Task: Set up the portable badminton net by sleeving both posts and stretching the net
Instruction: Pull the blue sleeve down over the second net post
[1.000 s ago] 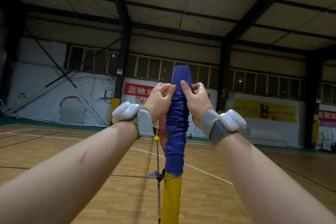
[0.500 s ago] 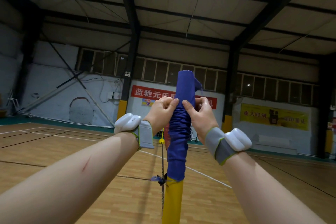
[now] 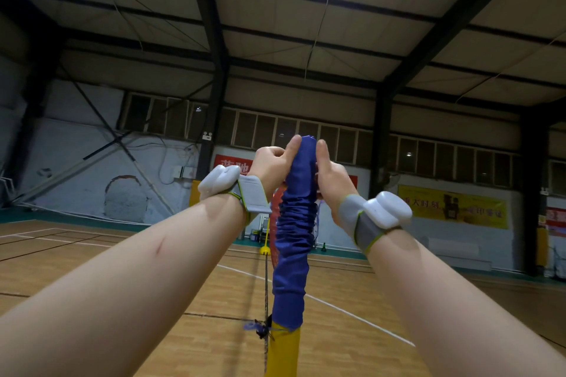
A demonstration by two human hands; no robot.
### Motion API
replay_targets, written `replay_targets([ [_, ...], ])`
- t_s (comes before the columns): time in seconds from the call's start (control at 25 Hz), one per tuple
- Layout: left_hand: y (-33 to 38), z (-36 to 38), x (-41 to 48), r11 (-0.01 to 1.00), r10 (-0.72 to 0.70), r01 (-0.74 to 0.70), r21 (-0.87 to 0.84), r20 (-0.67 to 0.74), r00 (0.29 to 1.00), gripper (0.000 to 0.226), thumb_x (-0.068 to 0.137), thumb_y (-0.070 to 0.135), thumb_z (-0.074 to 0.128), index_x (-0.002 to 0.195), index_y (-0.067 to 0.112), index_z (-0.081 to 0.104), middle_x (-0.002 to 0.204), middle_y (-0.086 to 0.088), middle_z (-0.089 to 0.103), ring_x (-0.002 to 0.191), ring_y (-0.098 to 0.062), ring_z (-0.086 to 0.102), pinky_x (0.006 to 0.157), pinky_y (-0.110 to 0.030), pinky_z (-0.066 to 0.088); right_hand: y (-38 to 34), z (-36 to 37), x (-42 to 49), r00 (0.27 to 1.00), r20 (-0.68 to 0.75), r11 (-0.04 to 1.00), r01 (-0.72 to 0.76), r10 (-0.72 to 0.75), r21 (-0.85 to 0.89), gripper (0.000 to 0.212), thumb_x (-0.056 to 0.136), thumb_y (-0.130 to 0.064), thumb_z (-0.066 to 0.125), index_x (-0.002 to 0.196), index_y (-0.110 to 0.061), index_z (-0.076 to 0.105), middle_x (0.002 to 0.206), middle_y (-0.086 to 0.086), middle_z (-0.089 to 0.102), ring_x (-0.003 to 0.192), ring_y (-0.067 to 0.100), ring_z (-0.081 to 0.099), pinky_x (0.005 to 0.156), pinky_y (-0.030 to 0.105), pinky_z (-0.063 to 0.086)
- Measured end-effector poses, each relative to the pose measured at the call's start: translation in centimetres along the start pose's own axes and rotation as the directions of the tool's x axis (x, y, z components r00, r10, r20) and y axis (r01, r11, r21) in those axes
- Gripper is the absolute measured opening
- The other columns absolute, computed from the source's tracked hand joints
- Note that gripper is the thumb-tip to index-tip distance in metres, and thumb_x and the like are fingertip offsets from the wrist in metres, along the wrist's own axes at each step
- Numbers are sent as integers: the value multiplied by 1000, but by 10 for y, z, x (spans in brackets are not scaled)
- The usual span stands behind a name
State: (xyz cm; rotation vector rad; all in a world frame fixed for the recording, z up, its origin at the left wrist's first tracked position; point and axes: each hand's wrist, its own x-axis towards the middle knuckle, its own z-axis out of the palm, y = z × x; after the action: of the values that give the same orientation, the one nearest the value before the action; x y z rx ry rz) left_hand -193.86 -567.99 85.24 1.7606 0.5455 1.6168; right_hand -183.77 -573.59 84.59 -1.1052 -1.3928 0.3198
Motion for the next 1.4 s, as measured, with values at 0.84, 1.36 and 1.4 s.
replay_targets([
  [0.84,-27,-6,-52,916,-126,155,-370,99,987,22,90,18,55,108,5,55,84,-5,62,63,-6,66,49,-13,50,38,17,-26,1000,-2,934,-18,20,357,19,88,-24,60,96,-12,46,92,7,60,84,20,63,75,36,57],
  [1.36,6,-14,-15,970,72,-83,228,58,996,27,96,25,44,74,12,54,68,-7,52,63,-23,49,55,-24,41,6,-3,3,970,-176,980,185,-170,76,26,88,-31,58,104,-13,48,101,9,61,90,22,62,81,39,55],
  [1.4,6,-12,-11,948,94,-107,301,55,994,34,97,30,39,68,15,47,67,-6,50,62,-23,47,61,-29,39,6,-1,5,969,-188,985,170,-161,30,27,91,-34,52,102,-10,49,101,13,61,93,29,61,85,45,53],
])
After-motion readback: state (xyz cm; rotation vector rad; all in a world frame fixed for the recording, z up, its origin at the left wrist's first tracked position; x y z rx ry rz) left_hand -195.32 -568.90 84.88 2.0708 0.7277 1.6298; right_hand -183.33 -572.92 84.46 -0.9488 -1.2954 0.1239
